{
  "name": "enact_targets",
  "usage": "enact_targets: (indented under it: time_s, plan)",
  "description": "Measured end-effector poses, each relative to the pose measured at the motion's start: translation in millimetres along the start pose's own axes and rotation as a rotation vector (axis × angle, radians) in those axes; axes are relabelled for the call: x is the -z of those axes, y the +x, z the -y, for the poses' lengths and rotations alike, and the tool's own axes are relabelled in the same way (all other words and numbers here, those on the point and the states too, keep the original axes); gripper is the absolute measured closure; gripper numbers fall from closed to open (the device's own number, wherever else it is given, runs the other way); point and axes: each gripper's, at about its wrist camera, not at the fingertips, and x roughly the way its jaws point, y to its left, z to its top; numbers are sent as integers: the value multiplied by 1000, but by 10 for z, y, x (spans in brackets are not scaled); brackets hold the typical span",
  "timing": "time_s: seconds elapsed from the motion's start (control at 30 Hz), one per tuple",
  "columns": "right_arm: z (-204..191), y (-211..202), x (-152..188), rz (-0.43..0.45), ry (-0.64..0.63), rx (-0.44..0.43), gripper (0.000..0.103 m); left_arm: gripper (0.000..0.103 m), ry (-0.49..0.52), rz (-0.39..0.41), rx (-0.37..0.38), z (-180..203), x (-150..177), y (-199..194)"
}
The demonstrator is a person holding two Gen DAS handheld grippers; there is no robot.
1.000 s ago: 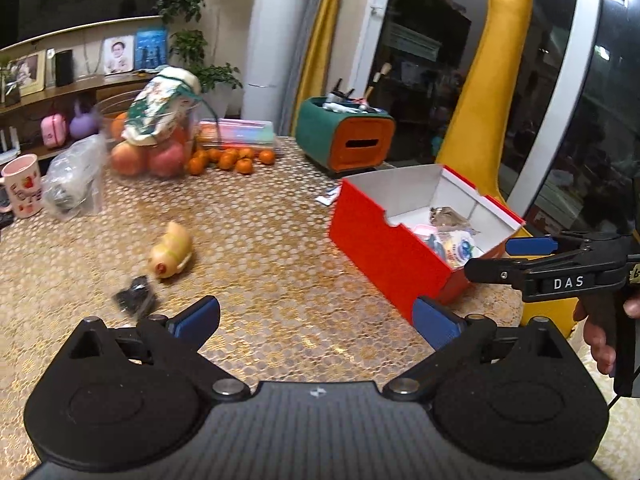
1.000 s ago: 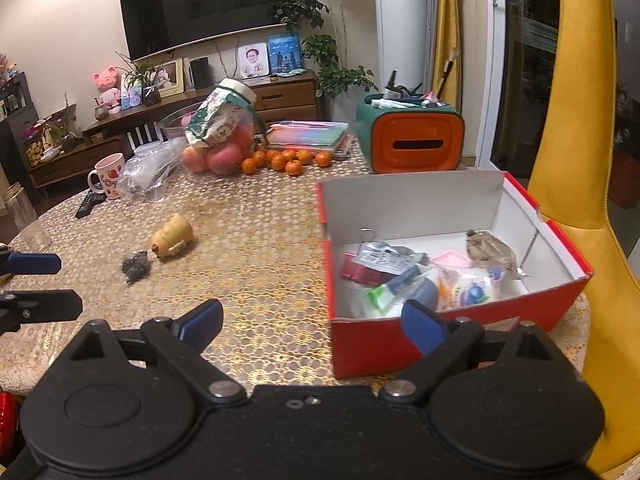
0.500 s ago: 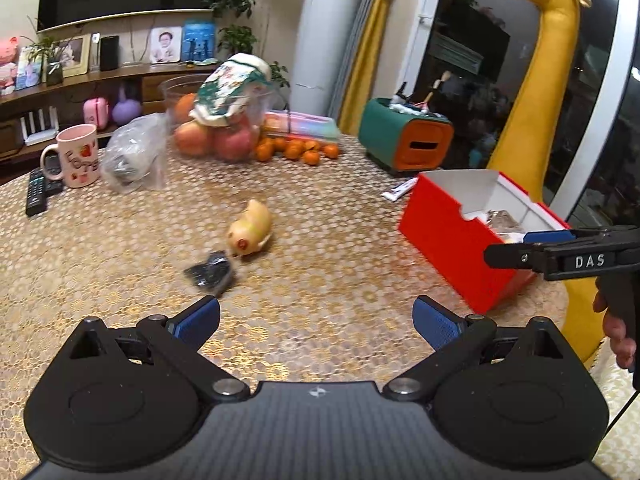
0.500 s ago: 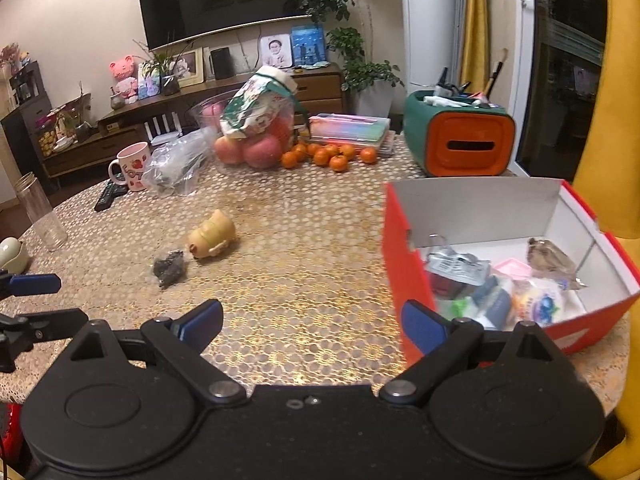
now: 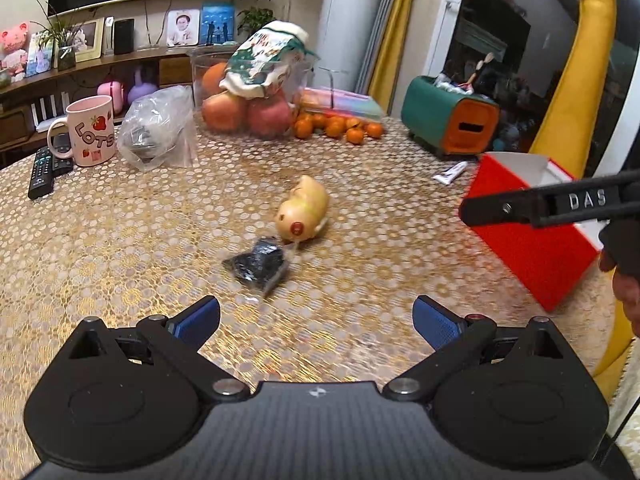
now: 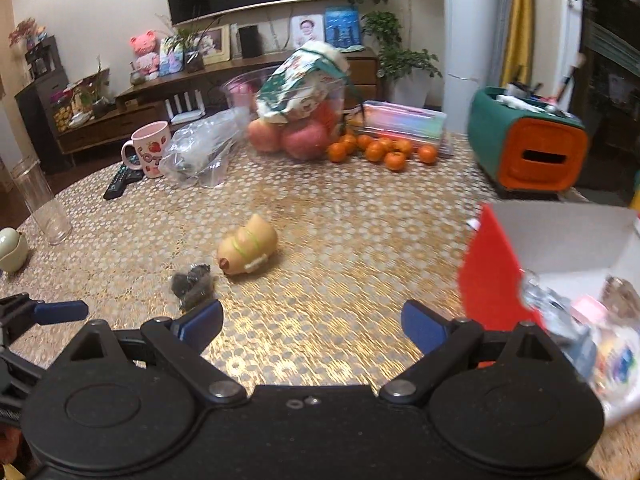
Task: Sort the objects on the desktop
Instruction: 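Grasp the yellow squishy toy with the right gripper while the left gripper grasps the black mesh bag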
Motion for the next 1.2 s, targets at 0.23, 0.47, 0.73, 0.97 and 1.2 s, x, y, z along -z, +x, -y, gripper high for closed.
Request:
enact_targets:
  time_s: [0.23,0.47,0.73,0.97,1.2]
  plan:
    - [-247,544,-228,-28,-36,-22,7,0,10,3,-6,-202,-60,387]
    - [-368,1061,-343,-74,-28,-20,8,0,58,14,-16,-264,-92,720]
    - [-417,1510,-457,-111,23,-17,9,1,49,8,-14,-375,-133,992]
    - [-501,1737,-467,-143,39,-32,11,10,50,2,-9,-383,-144,1096]
    - [-545,1832,-463,-163,42,-36,18,26,65,1,-32,-365,-139,1117]
